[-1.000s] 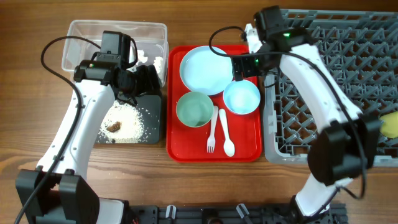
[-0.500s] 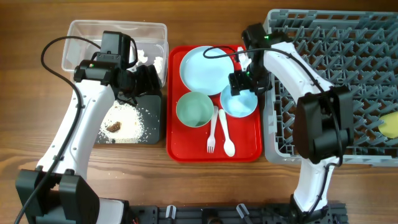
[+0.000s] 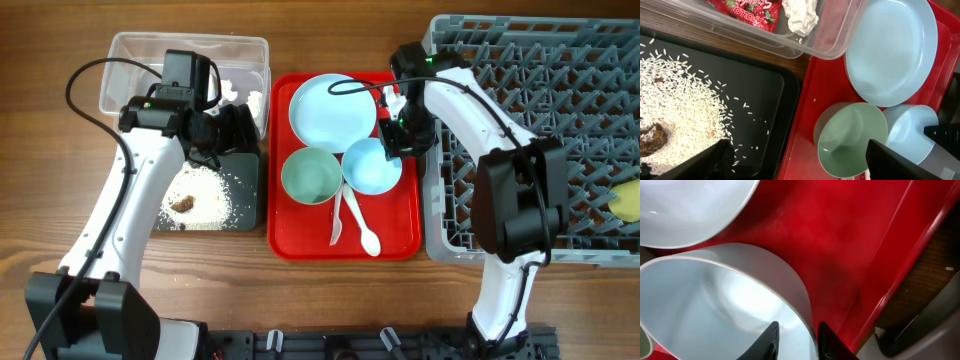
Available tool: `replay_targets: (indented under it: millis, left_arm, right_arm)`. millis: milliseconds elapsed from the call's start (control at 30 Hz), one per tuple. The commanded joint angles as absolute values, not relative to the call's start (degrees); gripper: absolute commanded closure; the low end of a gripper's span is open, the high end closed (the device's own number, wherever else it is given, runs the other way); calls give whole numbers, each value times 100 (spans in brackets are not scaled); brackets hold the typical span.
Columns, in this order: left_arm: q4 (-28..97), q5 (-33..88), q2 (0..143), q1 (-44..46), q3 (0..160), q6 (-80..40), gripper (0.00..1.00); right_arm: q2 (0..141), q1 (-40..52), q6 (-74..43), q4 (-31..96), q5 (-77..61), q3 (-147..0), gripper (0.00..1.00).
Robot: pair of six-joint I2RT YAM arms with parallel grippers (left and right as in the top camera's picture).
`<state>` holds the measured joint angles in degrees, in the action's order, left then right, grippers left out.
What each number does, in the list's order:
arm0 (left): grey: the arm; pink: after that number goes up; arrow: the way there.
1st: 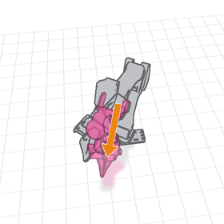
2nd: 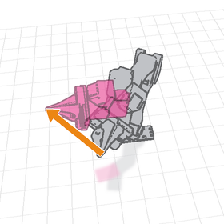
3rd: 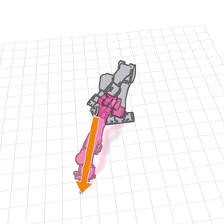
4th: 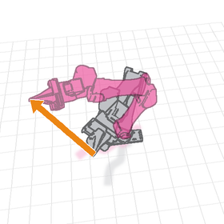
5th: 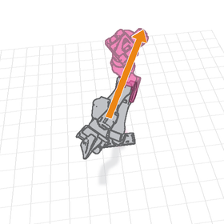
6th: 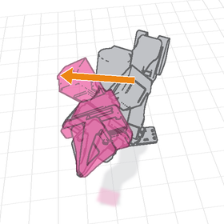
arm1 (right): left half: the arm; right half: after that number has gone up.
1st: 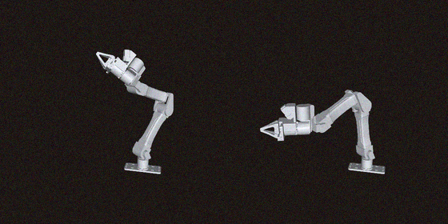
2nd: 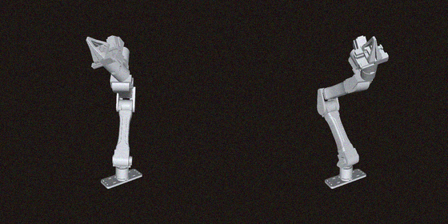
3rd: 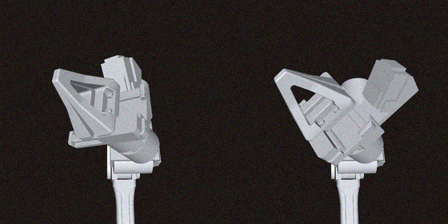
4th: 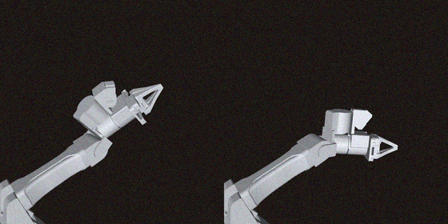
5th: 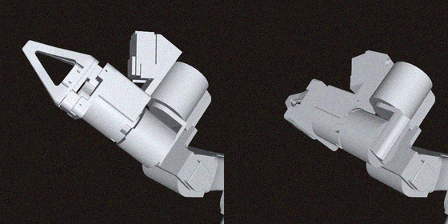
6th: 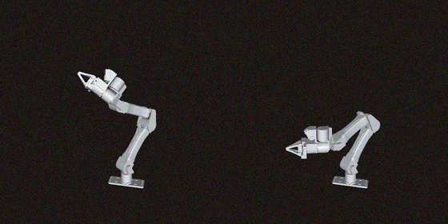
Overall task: Sort waste into correct bins and load items into the dishwasher rack
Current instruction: 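Reach the right gripper to the light-blue bowl and grasp its rim, then lift the light-blue bowl with the right gripper into the dish rack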
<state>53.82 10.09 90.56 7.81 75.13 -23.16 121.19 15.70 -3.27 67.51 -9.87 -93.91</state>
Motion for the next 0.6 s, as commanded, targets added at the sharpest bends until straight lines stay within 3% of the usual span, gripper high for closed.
replay_targets:
  millis: [0,233,567]
  left_arm:
    - [5384,928,8991,764,7511,-2270,14]
    - [5384,928,8991,764,7511,-2270,14]
    - [5384,928,8991,764,7511,-2270,14]
  right_arm:
    - [12243,1557,-316,6672,-996,-9349,85]
    - [12243,1557,-318,6440,-996,-9065,95]
    - [12009,1518,-318,6578,-891,-9323,96]
